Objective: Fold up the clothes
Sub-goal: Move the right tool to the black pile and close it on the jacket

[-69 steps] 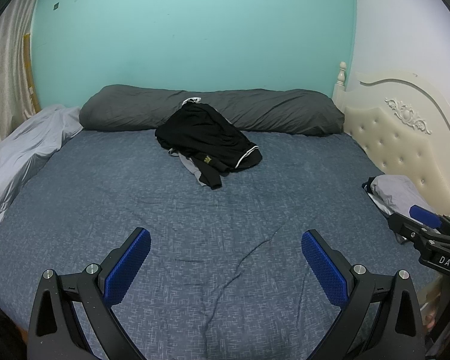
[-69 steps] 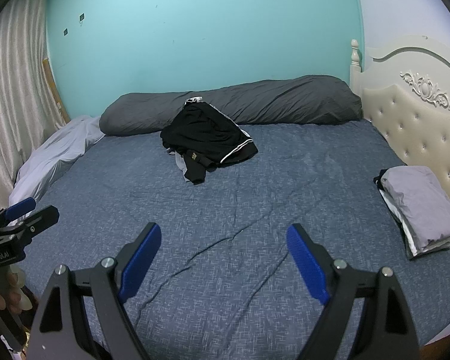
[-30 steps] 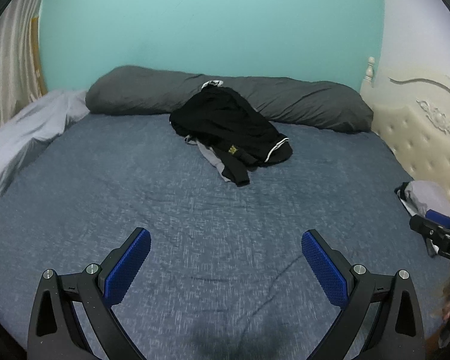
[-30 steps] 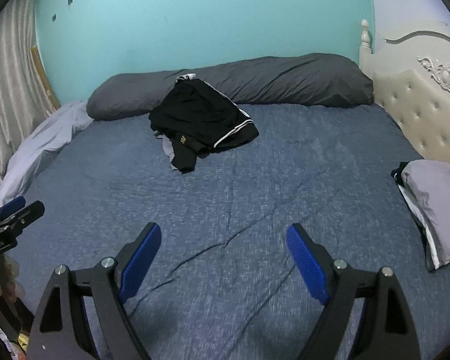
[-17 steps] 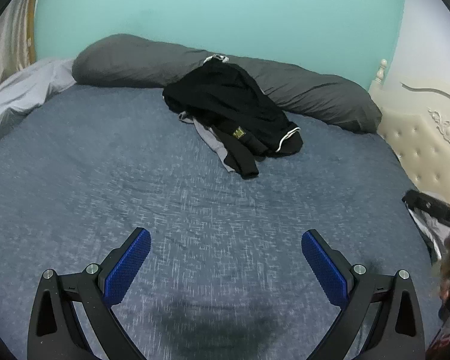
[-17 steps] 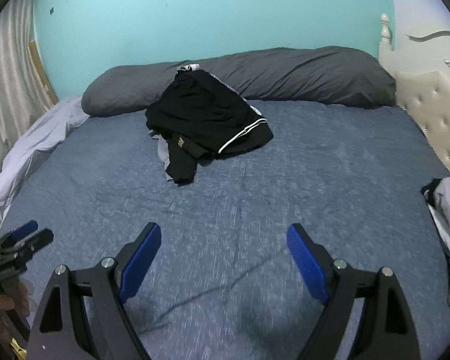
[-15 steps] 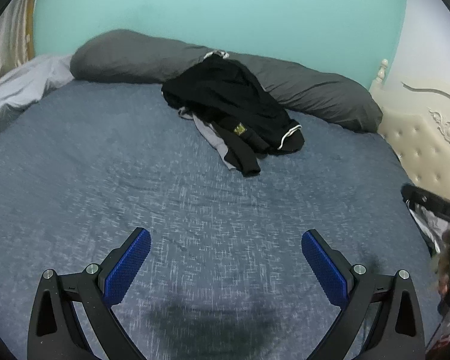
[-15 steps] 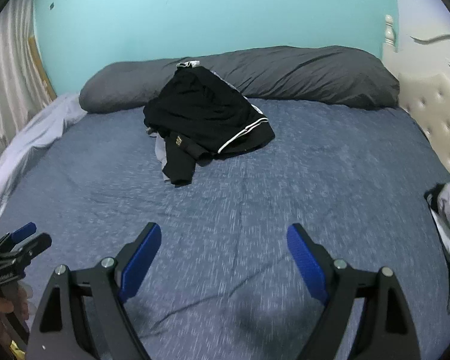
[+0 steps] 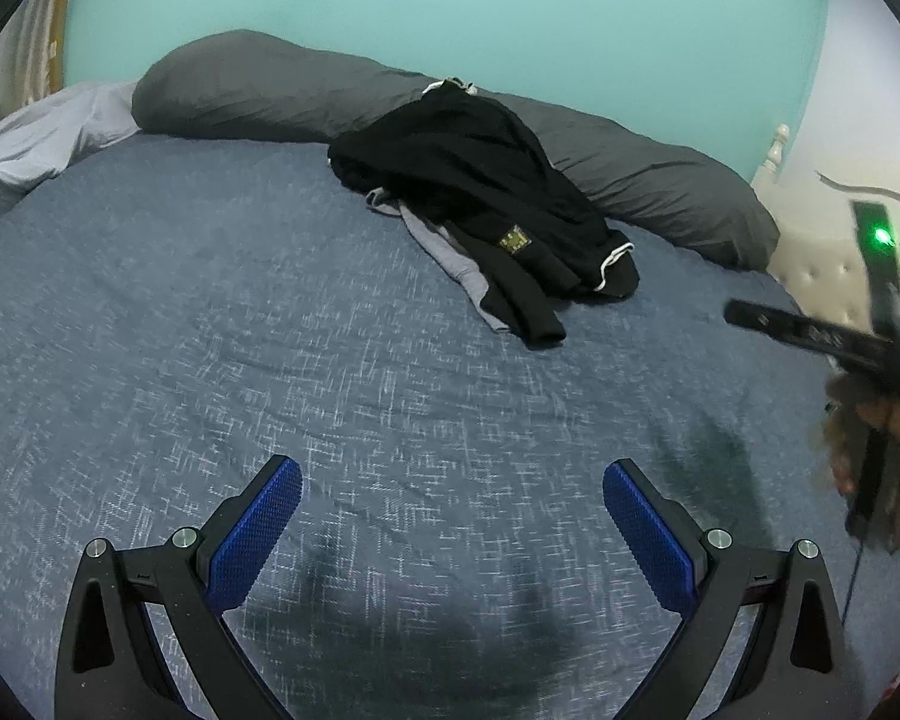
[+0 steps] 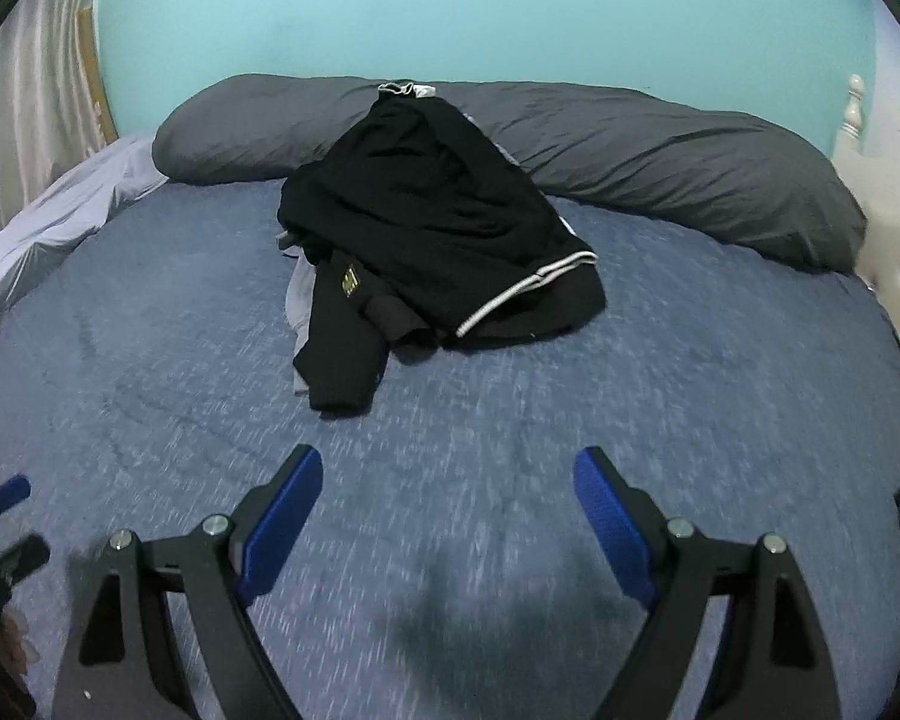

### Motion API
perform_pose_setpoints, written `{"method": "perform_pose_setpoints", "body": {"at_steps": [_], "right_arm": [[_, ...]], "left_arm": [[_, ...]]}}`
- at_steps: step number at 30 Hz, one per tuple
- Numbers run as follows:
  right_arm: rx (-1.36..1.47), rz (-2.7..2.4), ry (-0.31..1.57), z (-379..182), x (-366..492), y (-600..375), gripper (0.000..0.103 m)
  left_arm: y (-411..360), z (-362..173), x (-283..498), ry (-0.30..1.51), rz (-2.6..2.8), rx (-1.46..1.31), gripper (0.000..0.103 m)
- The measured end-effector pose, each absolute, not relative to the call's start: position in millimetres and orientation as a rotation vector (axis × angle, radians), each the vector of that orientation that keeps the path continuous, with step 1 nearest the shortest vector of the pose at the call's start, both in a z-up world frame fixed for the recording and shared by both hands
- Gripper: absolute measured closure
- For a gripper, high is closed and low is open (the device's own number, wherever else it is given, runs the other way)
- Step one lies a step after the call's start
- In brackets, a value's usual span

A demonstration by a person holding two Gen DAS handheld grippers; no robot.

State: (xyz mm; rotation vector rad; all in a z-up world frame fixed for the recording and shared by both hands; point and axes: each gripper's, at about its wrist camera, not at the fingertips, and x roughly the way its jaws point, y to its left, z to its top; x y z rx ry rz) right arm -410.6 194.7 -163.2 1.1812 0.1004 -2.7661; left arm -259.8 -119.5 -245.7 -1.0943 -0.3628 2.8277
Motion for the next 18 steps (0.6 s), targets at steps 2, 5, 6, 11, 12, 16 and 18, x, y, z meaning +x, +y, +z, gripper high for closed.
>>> {"method": "perform_pose_setpoints", "body": {"at_steps": [2,5,6,11,12,16,18], "right_arm": [[1.193,-2.749,0.103,-171,-429,191,0.016],[1.212,-2.74,0.113,-182,-456,189,0.016],[1.217,-2.739,0.113,-185,-464,189,0.016],[1.24,-2.741,0.041,-201,-501,195,0.016],[1.241,-2.745,0.045,-205,-509,195,0.016],[1.254,-2.754,0.099,-216,-533,192,0.016],[1.252,-2.753,0.069,-221,-540,192,0.016]], "left_arm": [[-124,-251,-261,-0.381,2.826,-1.099,0.0],[-131,-257,-263,-0.408,2.811,-1.096,0.0],[-135,-259,-263,-0.418,2.812,-1.094,0.0],[-148,-260,-264,-0.446,2.822,-1.085,0.0],[-150,-261,-263,-0.441,2.827,-1.082,0.0],[-159,-264,-263,-0.439,2.836,-1.091,0.001],[-162,-266,-263,-0.468,2.825,-1.091,0.0]]}}
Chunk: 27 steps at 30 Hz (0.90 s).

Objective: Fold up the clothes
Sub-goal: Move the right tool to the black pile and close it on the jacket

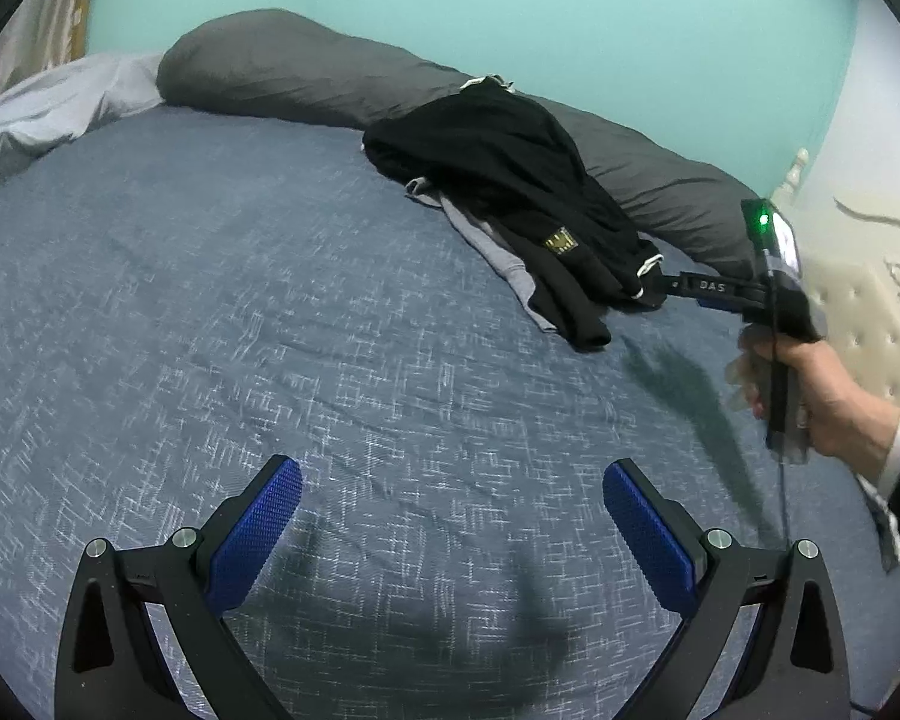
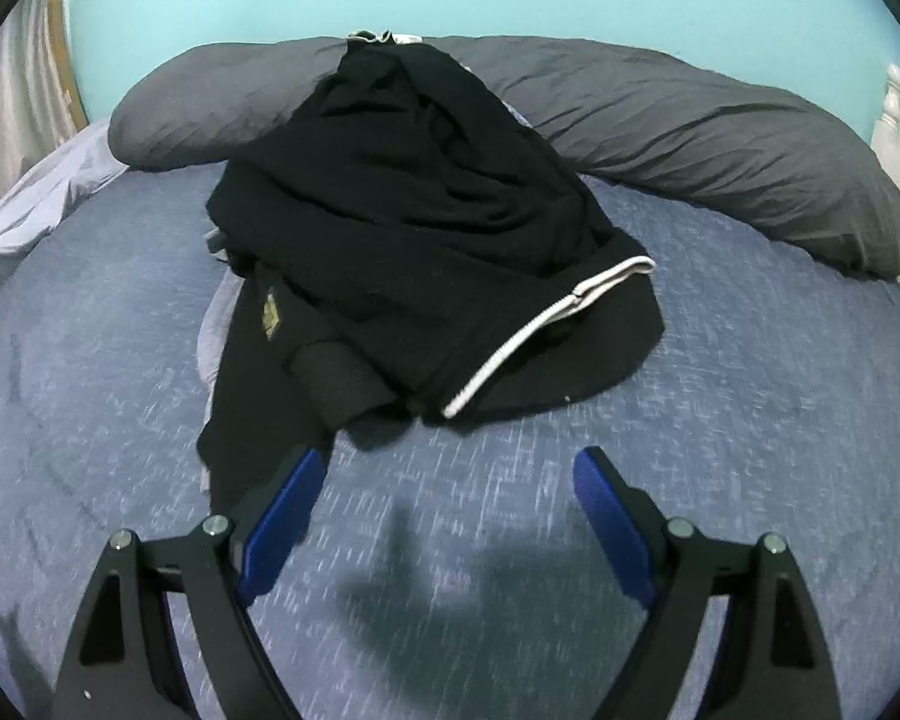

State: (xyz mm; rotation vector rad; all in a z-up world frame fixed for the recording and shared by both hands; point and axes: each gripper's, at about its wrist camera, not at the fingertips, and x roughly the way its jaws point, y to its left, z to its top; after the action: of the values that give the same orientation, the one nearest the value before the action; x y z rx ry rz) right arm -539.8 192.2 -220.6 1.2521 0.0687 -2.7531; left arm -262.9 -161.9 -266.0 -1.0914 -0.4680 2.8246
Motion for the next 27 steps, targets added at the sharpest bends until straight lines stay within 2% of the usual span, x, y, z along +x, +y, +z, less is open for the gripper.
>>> {"method": "perform_pose_setpoints", "body": {"at_steps": [3,11,14,17,19,22,25,27], "right_arm": [[1.264,-2.755,0.054,-230,-552,190,0.016],[1.27,-2.784,0.154,-244,-581,175,0.018],[1.278,-2.804,0.154,-249,-591,174,0.021],[1.295,-2.801,0.16,-254,-600,172,0.037],[1.288,-2.791,0.164,-254,-603,170,0.058],[1.279,-2.78,0.168,-252,-605,168,0.077],[1.224,-2.798,0.134,-240,-597,172,0.089],[1.158,-2.815,0.098,-226,-589,178,0.091]], "left_arm": [[-162,-267,-263,-0.457,2.82,-1.079,0.0],[-168,-271,-264,-0.459,2.816,-1.076,0.0],[-172,-275,-264,-0.489,2.804,-1.084,0.0],[-177,-276,-264,-0.494,2.818,-1.088,0.0],[-179,-276,-263,-0.5,2.831,-1.087,0.0],[-182,-273,-264,-0.515,2.834,-1.081,0.0],[-184,-273,-263,-0.514,2.83,-1.085,0.0],[-186,-271,-263,-0.519,2.832,-1.085,0.0]]}}
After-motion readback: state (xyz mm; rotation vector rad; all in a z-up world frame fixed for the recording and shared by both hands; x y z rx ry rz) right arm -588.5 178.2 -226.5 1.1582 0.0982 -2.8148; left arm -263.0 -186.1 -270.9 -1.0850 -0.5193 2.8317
